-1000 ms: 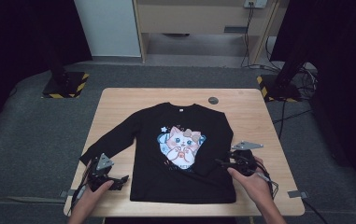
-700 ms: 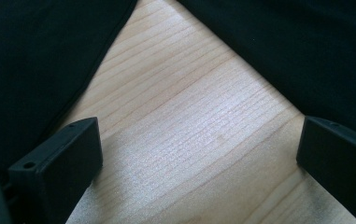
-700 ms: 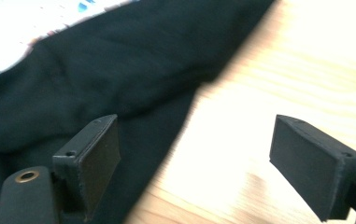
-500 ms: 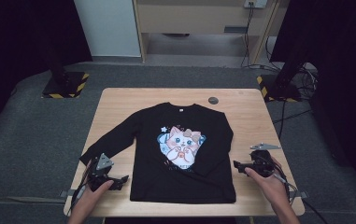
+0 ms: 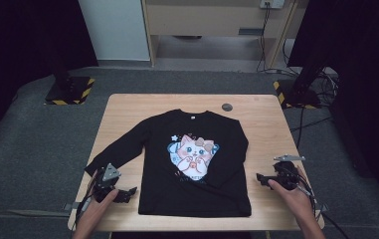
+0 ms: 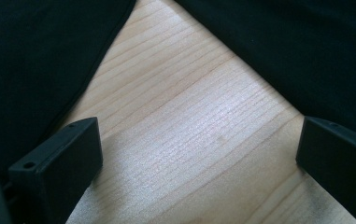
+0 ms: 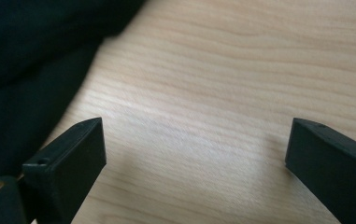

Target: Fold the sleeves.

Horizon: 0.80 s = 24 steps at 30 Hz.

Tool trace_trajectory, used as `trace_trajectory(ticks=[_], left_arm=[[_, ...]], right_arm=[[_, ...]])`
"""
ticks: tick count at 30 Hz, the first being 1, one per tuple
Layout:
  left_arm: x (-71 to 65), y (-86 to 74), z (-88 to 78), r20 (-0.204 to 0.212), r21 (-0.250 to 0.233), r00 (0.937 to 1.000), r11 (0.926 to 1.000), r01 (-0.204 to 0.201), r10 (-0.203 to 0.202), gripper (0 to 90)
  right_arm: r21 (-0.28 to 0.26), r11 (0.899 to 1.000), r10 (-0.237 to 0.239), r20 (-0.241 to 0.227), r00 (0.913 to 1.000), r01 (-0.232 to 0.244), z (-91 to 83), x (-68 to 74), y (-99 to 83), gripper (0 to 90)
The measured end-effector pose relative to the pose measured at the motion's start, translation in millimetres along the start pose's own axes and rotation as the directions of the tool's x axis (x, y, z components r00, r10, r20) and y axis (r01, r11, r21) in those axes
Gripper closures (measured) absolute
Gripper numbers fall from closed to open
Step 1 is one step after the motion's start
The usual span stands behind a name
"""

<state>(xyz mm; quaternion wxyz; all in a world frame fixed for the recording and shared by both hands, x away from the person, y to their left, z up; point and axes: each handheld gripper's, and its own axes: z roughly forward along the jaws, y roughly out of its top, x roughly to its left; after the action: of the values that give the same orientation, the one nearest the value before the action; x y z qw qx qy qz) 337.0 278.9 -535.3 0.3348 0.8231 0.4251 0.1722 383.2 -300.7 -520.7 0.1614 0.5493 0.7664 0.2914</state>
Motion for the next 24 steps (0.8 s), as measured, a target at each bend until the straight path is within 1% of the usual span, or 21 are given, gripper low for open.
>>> trace_trajectory(ticks=[2, 3, 4, 7, 11, 13, 15, 16, 18, 20, 24], left_arm=[[0.0, 0.2, 0.2, -0.001, 0.000, 1.0000, 1.0000, 0.001, -0.001, 0.0], [-0.1, 0.2, 0.1, -0.002, 0.001, 1.0000, 1.0000, 0.000, 0.000, 0.0], [-0.1, 0.2, 0.2, -0.002, 0.001, 1.0000, 1.0000, 0.001, -0.001, 0.0], [-0.4, 0.9, 0.9, -0.008, 0.001, 0.9999, 1.0000, 0.008, -0.008, 0.0], [-0.1, 2.6, 2.5, -0.017, 0.000, 0.9997, 0.9998, 0.017, -0.017, 0.0], [1.1, 2.4, 2.2, -0.046, -0.006, 0.9981, 0.9991, 0.042, -0.042, 0.0], [2.2, 2.6, 1.7, -0.063, -0.016, 0.9961, 0.9980, 0.061, -0.062, 3.1], [2.6, 2.9, 1.8, -0.061, -0.023, 0.9957, 0.9974, 0.068, -0.069, 4.5], [2.4, 4.3, 1.1, -0.052, -0.020, 0.9953, 0.9966, 0.080, -0.081, 4.6], [2.1, 6.8, -1.6, -0.062, -0.020, 0.9946, 0.9964, 0.083, -0.084, 4.6], [5.2, 14.3, -8.4, -0.065, -0.009, 0.9943, 0.9964, 0.085, -0.085, 4.5]], right_arm=[[0.010, 1.000, -0.011, 0.002, 0.9999, 0.011, 1.4, -1.7, -2.6, 5.2], [0.006, 1.000, -0.011, -0.002, 0.9999, 0.011, 2.5, -2.3, -4.5, 2.9], [0.002, 1.000, -0.023, -0.006, 0.9997, 0.023, 2.8, -2.2, -5.8, 2.2], [0.030, 0.995, -0.091, 0.016, 0.9958, 0.090, 3.8, 0.2, -7.1, 0.3], [0.059, 0.995, -0.085, 0.019, 0.9962, 0.084, 4.3, 2.4, -3.7, 0.3], [0.096, 0.990, -0.102, 0.006, 0.9948, 0.101, 3.6, 4.4, -1.1, 0.3], [0.119, 0.985, -0.127, -0.013, 0.9918, 0.128, 3.4, 7.0, 0.3, 0.3], [0.118, 0.984, -0.131, -0.016, 0.9912, 0.132, 3.7, 7.8, 0.5, 0.3], [0.106, 0.985, -0.132, -0.018, 0.9911, 0.133, 4.2, 8.1, 0.0, 0.3], [0.087, 0.988, -0.128, -0.016, 0.9916, 0.129, 4.7, 8.2, -1.2, 0.2], [0.057, 0.990, -0.127, -0.015, 0.9918, 0.128, 5.5, 8.0, -3.0, 0.2]])
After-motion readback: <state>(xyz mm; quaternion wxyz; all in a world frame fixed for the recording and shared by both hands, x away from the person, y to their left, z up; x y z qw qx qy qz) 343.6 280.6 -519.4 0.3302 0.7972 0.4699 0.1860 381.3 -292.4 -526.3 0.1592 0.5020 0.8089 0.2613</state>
